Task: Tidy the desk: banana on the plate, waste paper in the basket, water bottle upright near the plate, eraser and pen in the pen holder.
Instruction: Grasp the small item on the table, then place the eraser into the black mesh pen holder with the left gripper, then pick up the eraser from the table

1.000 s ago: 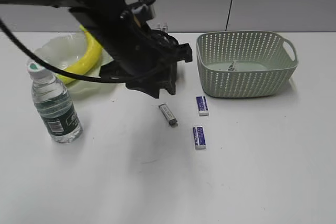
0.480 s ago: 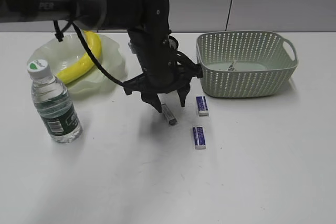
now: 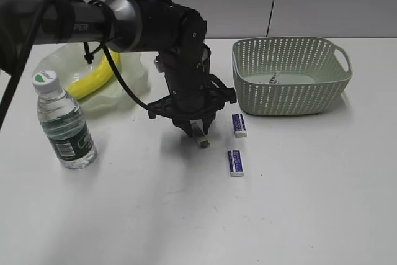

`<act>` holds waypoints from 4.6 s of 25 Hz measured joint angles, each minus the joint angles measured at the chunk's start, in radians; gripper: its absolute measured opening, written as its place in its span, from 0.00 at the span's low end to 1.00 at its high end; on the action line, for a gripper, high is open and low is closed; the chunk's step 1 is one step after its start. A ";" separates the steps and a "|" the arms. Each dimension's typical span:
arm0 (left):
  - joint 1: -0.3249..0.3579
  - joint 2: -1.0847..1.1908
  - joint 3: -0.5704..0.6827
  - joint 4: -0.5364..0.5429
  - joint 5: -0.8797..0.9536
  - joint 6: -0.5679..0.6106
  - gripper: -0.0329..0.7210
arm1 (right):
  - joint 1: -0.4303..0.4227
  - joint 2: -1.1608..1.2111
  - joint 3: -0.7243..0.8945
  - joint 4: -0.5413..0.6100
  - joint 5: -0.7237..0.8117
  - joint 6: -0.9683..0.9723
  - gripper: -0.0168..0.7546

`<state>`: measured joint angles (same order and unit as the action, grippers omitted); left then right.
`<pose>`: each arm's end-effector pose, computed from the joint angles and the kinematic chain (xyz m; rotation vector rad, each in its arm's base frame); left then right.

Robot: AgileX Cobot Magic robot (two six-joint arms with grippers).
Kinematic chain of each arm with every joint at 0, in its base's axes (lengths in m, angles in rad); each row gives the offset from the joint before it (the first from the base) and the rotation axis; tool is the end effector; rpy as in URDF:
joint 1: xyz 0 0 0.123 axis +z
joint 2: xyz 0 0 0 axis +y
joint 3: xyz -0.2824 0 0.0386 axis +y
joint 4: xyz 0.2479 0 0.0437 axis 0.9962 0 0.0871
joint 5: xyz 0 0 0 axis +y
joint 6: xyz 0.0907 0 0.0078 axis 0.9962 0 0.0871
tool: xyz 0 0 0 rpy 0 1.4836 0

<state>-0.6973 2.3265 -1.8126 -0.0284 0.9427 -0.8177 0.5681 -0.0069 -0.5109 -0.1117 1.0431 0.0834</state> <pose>0.3645 -0.3081 0.1291 -0.2022 2.9963 -0.2354 -0.0010 -0.0110 0.2820 -0.4786 1.9577 0.2837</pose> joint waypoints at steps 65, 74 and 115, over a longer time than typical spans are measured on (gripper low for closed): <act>0.084 -0.193 -0.001 0.351 -0.349 0.009 0.50 | 0.000 0.000 0.000 0.001 -0.001 -0.002 0.32; 0.076 -0.546 0.000 0.351 0.043 0.187 0.50 | 0.000 0.000 0.000 0.001 -0.001 -0.002 0.32; 0.064 -2.332 1.273 0.134 0.126 0.597 0.45 | 0.000 1.526 -0.594 0.055 -0.387 0.145 0.55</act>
<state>-0.6330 -0.0057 -0.5393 0.1056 1.0688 -0.2206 0.5681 1.5190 -1.1052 -0.0565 0.6565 0.2284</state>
